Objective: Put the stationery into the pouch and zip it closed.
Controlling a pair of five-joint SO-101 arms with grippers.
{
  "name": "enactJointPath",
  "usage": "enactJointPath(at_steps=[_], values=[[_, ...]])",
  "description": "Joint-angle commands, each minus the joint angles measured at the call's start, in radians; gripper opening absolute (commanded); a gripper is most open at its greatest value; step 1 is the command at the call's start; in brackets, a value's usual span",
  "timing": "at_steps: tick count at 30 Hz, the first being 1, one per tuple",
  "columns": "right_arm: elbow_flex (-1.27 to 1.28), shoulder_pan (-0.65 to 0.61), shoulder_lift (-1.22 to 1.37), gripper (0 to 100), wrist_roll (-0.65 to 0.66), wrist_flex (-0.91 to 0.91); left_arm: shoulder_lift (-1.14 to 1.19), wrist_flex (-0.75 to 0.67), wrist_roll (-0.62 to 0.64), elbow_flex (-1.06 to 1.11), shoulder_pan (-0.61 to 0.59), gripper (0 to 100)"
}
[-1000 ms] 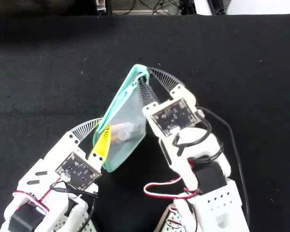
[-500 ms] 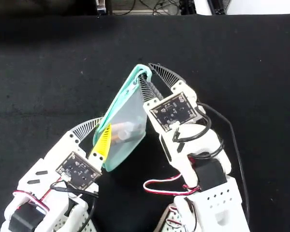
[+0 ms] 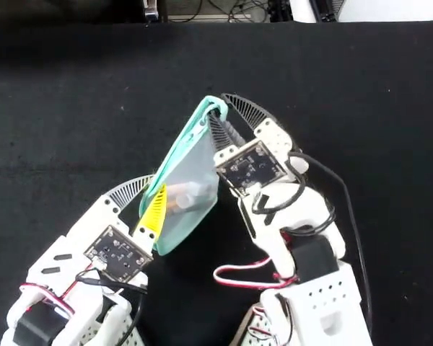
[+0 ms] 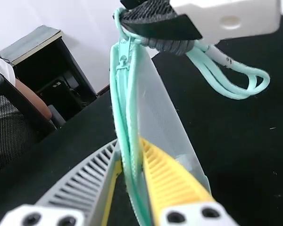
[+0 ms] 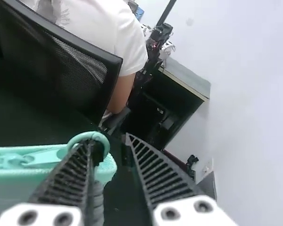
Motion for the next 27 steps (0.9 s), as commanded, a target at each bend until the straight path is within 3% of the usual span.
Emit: enactJointPath(at_steps=[1,19,23,27], values=[[-0.131,0.193,0.067,1.2,0.005,-0.054,-0.009,0.023,0.000,0.001,-0.005,3],[-0.179,0.322,0.176,1.2,0.011,-0.081,-0.009,0.023,0.000,0.001,-0.005,3],[-0.173,0.301,0.170,1.4,0.002,-0.054,-0.009,0.023,0.000,0.001,-0.005,3],[-0.222,0.176,0.111,1.6,0.002,0.132,-0.009,0.017,0.000,-0.001,-0.005,3]])
